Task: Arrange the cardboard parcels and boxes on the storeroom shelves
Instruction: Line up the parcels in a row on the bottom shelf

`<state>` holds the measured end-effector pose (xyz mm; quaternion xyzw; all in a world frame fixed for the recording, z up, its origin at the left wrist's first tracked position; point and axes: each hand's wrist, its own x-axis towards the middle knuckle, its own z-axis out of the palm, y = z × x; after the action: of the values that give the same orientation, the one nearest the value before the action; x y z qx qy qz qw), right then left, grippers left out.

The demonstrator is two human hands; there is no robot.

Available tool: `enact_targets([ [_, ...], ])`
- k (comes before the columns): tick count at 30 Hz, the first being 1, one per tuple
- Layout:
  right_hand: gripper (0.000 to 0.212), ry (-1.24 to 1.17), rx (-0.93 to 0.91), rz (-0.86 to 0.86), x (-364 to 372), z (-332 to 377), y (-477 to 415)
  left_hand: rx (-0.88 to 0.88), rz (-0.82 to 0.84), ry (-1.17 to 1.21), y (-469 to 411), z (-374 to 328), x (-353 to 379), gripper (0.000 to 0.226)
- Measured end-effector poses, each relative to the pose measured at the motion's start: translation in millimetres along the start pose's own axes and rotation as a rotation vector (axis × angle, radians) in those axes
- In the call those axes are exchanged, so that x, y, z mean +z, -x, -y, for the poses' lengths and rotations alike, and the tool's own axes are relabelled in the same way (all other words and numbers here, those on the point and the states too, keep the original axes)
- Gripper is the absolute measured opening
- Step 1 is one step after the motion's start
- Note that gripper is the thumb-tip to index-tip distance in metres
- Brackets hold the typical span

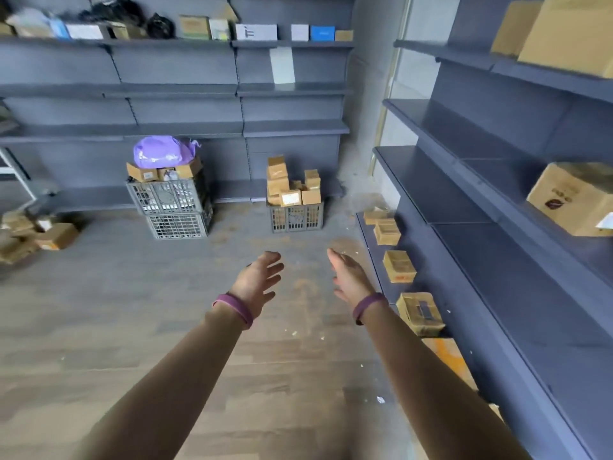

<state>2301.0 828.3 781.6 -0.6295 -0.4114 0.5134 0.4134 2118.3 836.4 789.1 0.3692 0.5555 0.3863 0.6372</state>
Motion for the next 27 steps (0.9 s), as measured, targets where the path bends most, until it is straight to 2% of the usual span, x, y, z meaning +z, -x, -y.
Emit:
enact_targets([
  [8, 0.053, -0.013, 0.015, -0.001, 3.0, 45.5, -123.9, 0.017, -0.003, 0.018, -116.2, -58.0, 9.0, 0.044],
  [14, 0.056, 0.070, 0.033, -0.010, 20.9, 63.9, -227.5, -0.009, 0.035, 0.043, -225.4, -81.1, -2.3, 0.047],
  [19, 0.050, 0.104, 0.079, -0.066, 36.7, 91.9, -333.4, -0.024, 0.089, 0.066, -342.0, -122.9, -10.0, 0.051],
  [23, 0.027, 0.087, 0.107, -0.092, 42.4, 131.5, -410.5, -0.054, 0.133, 0.093, -428.4, -167.5, -12.9, 0.051],
  [27, 0.044, 0.073, 0.091, -0.118, 43.0, 161.7, -470.2, -0.084, 0.186, 0.099, -497.3, -206.8, -11.0, 0.051],
])
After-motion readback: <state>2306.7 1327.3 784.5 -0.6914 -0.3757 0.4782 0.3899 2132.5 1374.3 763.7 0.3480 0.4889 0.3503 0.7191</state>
